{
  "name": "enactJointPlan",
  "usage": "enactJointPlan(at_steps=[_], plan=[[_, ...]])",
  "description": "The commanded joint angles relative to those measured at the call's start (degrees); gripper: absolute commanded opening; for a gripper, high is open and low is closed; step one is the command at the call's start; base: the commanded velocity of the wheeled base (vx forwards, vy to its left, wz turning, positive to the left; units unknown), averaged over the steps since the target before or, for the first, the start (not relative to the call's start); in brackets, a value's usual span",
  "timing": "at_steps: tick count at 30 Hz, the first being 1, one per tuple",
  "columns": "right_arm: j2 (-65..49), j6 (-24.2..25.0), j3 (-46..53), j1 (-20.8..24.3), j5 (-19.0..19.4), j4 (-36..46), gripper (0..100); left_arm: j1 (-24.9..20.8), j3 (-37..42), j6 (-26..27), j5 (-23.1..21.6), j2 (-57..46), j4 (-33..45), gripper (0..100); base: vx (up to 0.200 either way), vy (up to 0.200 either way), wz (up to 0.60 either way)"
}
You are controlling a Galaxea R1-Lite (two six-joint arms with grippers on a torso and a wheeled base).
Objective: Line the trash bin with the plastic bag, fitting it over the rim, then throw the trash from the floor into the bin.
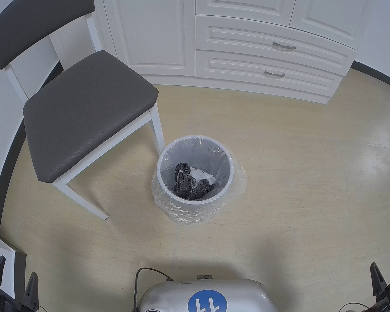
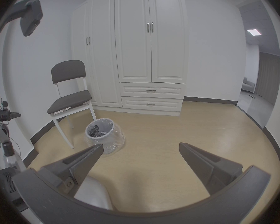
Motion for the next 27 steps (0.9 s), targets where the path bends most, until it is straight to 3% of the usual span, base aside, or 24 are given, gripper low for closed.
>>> enactJointPlan(at_steps=[1,5,9,27], plan=[[-0.9,-0.4,0.9,0.1,-0.1,0.2,100,0.0,1.0,0.0,0.0,-0.9,0.0,100,0.0,0.0,0.0],[-0.9,-1.4,1.0,0.1,-1.0,0.5,100,0.0,1.0,0.0,0.0,-0.9,0.0,100,0.0,0.0,0.0],[-0.8,2.4,0.7,0.1,-3.5,3.1,100,0.0,1.0,0.0,0.0,-0.9,0.0,100,0.0,0.0,0.0],[-0.9,3.3,0.7,0.2,-3.9,3.0,100,-0.1,1.0,-0.2,0.0,-0.8,0.0,100,0.0,0.0,0.0]])
